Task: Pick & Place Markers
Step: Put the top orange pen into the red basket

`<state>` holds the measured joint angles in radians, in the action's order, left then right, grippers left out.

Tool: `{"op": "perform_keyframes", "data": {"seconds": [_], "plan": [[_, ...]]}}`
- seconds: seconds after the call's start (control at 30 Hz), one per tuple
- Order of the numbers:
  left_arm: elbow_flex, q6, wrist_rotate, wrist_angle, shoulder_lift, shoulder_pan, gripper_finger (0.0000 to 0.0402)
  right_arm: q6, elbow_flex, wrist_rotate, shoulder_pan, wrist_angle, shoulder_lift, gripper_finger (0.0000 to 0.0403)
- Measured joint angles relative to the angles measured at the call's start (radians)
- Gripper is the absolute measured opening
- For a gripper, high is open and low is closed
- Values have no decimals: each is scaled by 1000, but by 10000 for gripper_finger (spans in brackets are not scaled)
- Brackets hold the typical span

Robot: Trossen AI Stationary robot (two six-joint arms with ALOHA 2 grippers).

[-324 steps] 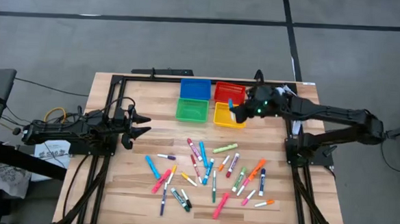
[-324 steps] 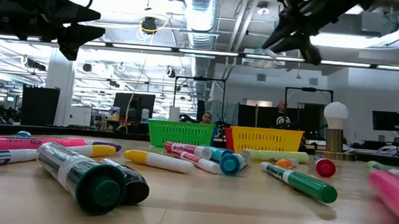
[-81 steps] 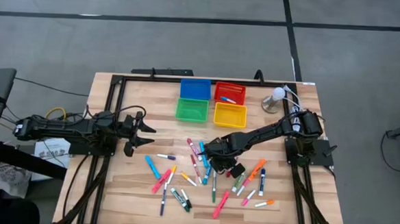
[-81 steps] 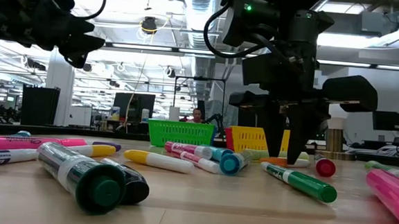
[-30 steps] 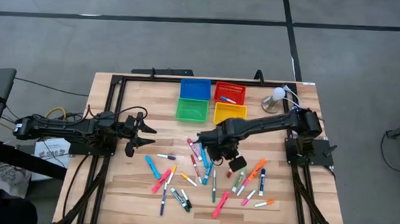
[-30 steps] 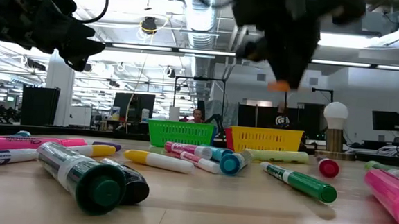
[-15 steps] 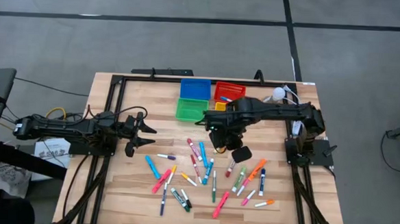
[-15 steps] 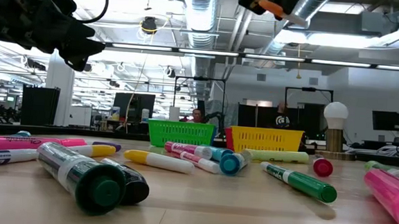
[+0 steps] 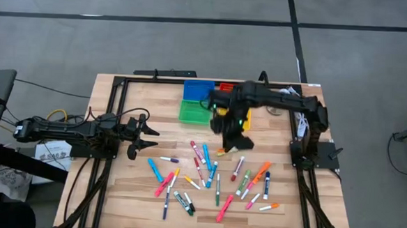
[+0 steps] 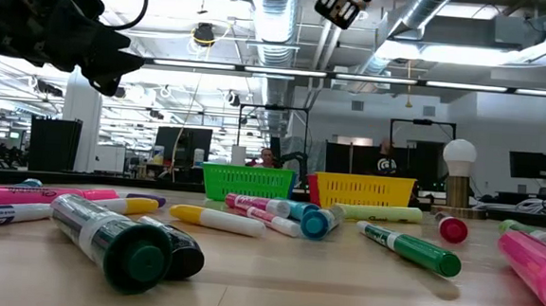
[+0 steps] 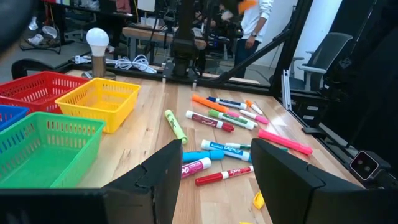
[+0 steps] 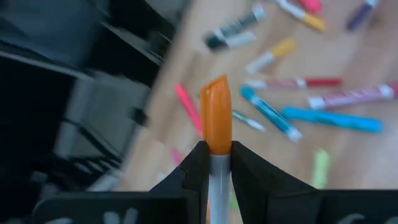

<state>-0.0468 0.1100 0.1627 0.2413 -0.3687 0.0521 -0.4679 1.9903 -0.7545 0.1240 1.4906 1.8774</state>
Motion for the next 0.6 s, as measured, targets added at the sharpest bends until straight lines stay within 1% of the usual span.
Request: {"op": "perform_keyframes", "data": {"seconds": [0.2, 0.27, 0.3, 0.4, 0.47, 0.53, 0.6], "plan": [[0, 2, 0, 3, 0, 0, 191, -9, 0, -291, 127, -3, 0, 49], [0, 1, 0, 4, 0, 0, 191, -8, 0, -358, 154, -3, 0, 49], [0, 1, 0, 4, 0, 0, 191, -8, 0, -369, 164, -4, 0, 49], [0, 1, 0, 4, 0, 0, 191, -12, 0, -347, 178, -7, 0, 49], [0, 0, 0, 4, 0, 0, 191, -17, 0, -287, 179, -15, 0, 49], [0, 0, 0, 4, 0, 0, 191, -18, 0, -160, 175, -24, 0, 49], [0, 0, 0, 5, 0, 0, 191, -17, 0, 26, 166, -37, 0, 49]]}}
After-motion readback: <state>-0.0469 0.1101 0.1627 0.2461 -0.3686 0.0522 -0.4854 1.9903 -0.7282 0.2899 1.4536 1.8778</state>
